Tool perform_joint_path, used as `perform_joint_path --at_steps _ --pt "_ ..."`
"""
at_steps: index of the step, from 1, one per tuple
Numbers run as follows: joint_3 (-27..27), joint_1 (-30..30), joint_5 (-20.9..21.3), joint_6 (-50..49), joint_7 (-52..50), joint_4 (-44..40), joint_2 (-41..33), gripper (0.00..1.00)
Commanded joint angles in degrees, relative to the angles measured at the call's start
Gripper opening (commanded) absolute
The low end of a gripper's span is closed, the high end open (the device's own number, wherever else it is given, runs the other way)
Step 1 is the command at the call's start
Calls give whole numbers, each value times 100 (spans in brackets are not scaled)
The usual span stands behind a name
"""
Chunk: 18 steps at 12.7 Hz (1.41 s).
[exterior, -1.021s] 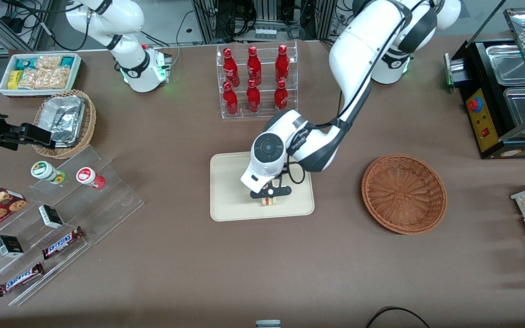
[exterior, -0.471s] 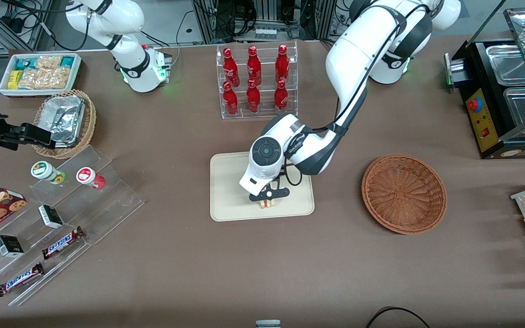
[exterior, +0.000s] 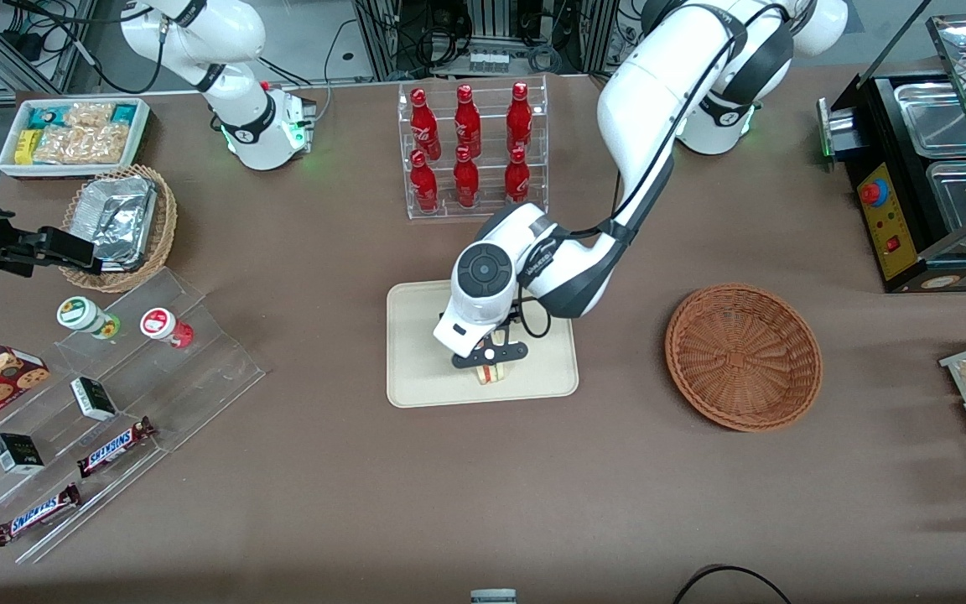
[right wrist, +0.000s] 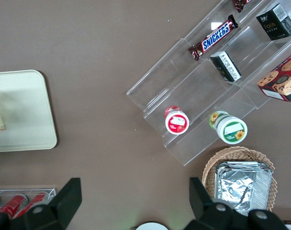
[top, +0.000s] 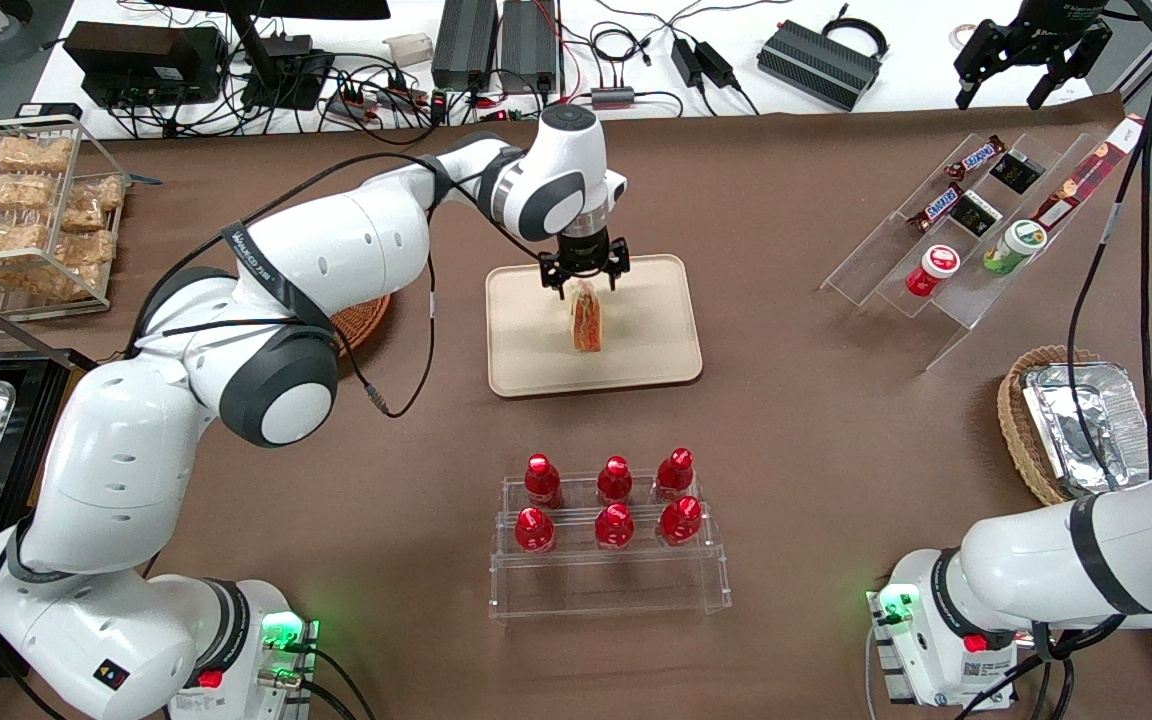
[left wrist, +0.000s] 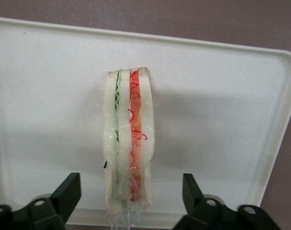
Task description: Place sandwich from basket to tray
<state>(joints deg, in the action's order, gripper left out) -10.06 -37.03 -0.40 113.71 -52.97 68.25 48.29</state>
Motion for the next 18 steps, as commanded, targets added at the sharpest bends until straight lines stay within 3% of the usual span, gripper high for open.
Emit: perform_joint_path --at_steps 1,7,13,18 --pt "92 -15 5 -489 -99 -13 -512 100" --pt "84 748 -39 -1570 893 48 -1347 100" --pt "92 1725 66 -1773 1701 1040 -2208 100" --pt "92 2586 75 -1765 2966 1840 -2955 100"
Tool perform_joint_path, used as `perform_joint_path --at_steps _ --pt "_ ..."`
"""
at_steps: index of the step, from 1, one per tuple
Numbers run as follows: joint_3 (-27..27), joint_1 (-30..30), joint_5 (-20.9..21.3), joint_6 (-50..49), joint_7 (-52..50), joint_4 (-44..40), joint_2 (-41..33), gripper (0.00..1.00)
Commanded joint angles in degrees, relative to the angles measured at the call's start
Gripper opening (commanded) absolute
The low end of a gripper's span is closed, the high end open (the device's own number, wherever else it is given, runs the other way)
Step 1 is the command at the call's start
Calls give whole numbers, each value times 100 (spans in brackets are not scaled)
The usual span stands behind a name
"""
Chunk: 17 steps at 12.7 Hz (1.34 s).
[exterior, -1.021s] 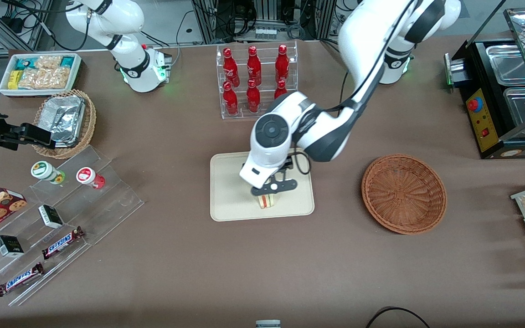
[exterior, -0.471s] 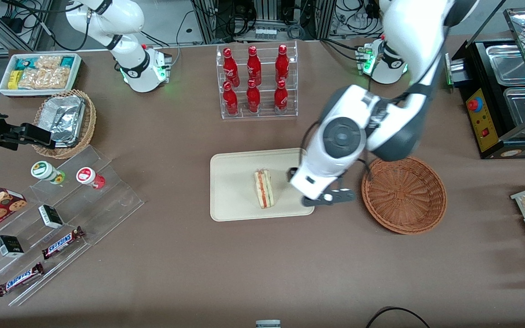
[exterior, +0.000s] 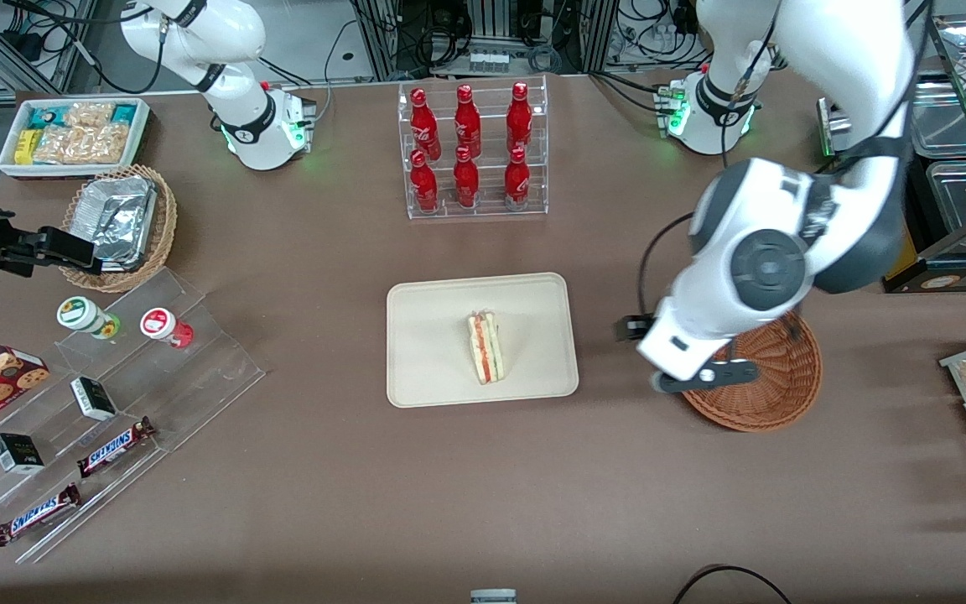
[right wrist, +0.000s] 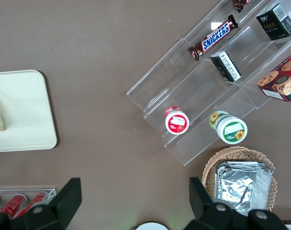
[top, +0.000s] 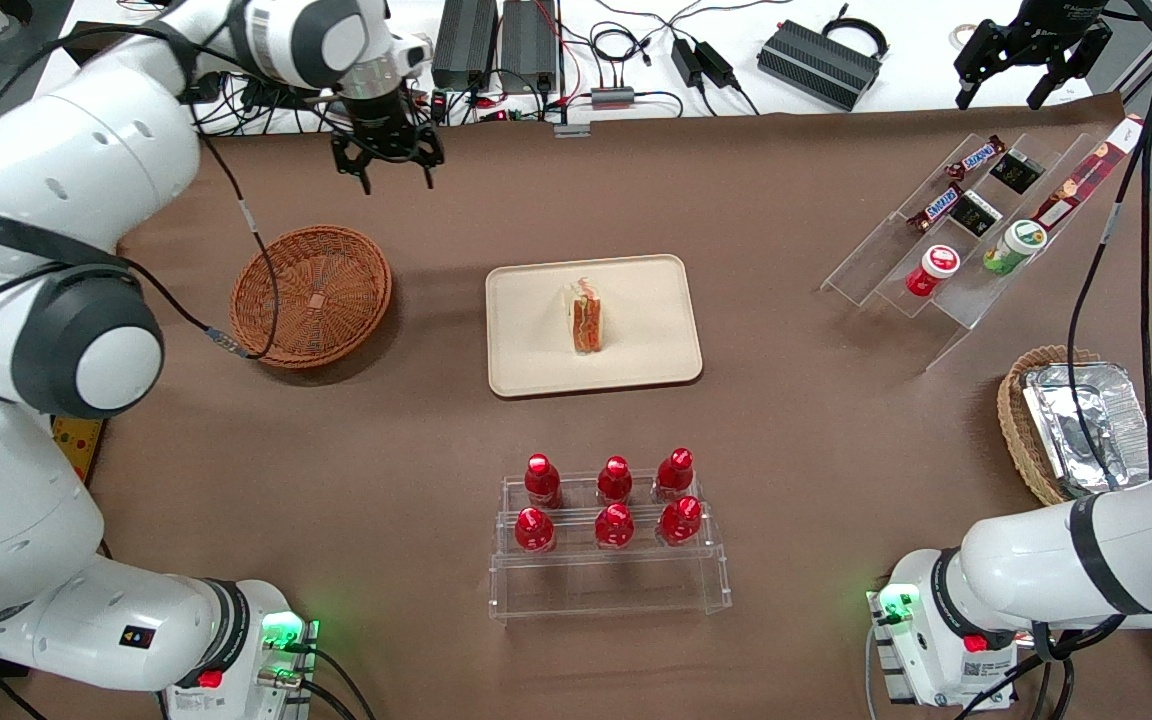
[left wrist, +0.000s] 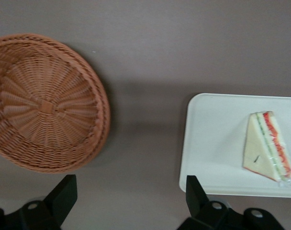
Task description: Place sandwich from basket to tray
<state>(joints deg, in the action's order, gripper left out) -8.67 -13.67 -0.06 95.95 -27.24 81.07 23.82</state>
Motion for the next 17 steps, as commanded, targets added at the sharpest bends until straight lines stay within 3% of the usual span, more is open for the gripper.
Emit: perform_joint_path --at_steps 1,6,12,17 --pt "-47 390 41 11 674 698 -641 100" --pt "-47 1032 50 -173 1756 1323 -1414 100" --pt "-64 1270 41 -446 2161 1867 -2223 100" --pt "-100 1631 41 -955 2540 1807 -2627 100"
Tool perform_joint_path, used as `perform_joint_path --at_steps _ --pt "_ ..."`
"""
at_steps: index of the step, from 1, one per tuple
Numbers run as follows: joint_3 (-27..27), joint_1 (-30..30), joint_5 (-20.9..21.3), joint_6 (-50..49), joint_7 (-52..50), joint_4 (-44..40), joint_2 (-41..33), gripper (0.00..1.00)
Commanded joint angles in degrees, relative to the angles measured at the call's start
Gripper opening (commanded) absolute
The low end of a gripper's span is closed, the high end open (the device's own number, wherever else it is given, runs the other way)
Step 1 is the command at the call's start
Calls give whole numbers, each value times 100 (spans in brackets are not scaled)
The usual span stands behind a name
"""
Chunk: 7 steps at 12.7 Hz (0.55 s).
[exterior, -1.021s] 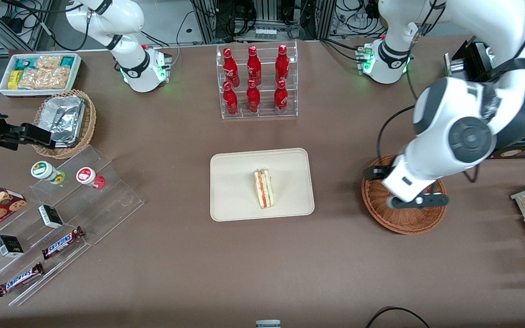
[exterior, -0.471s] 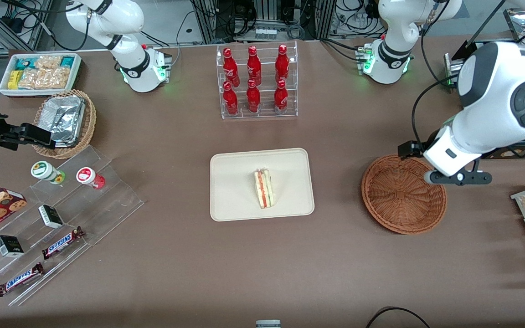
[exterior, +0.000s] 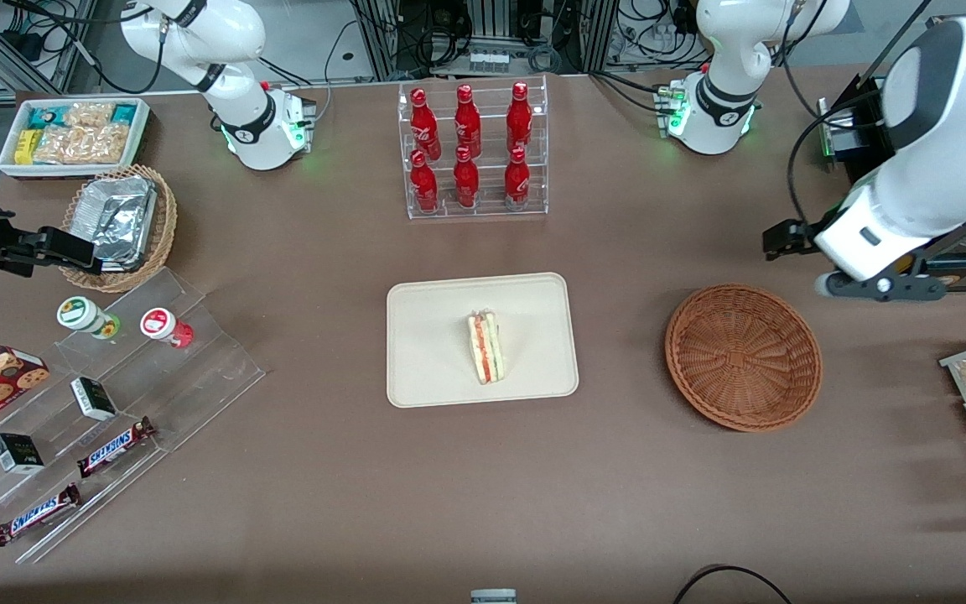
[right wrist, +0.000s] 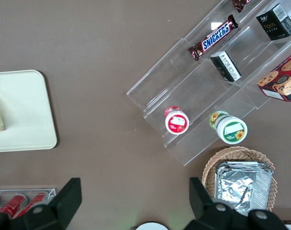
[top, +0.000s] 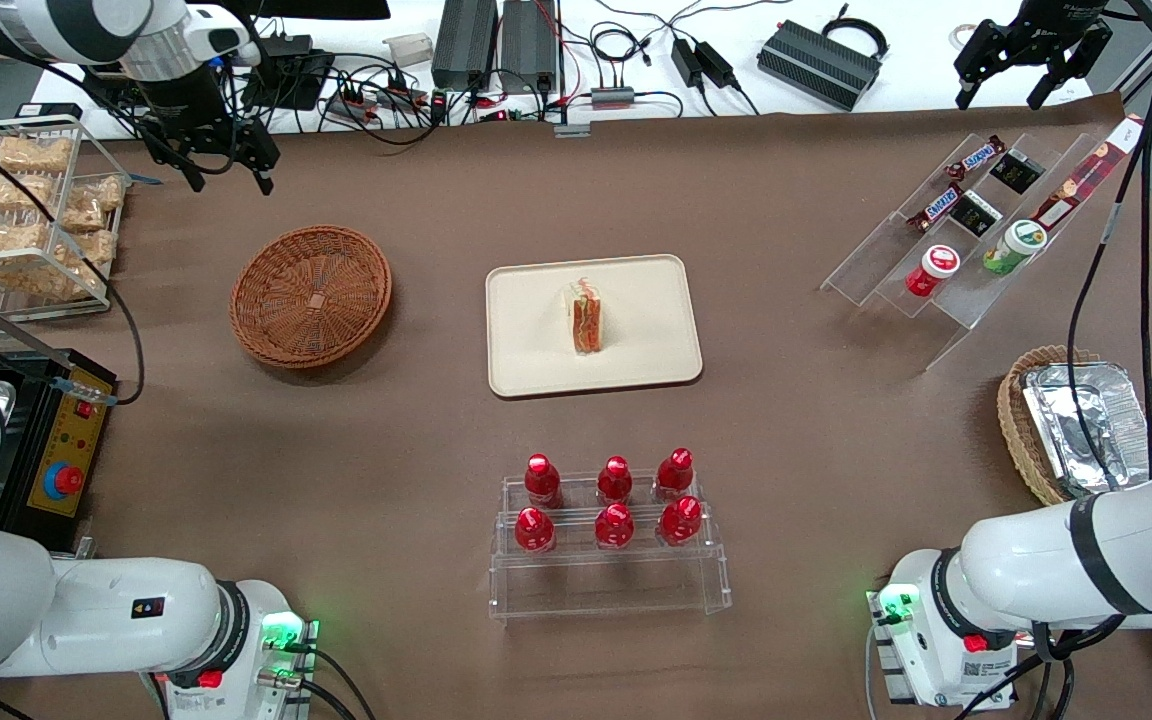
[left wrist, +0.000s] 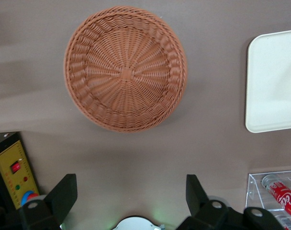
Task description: Place sandwich from basket to tray
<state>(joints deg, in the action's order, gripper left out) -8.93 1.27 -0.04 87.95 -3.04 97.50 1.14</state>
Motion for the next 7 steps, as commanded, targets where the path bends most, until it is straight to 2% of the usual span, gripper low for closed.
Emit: perform_joint_path --at_steps 1,4,7 --pt "-39 137 47 -225 120 164 -447 100" --pt "84 181 48 -611 198 -247 -448 100" --pt "259 234 56 -692 524 -284 -465 100"
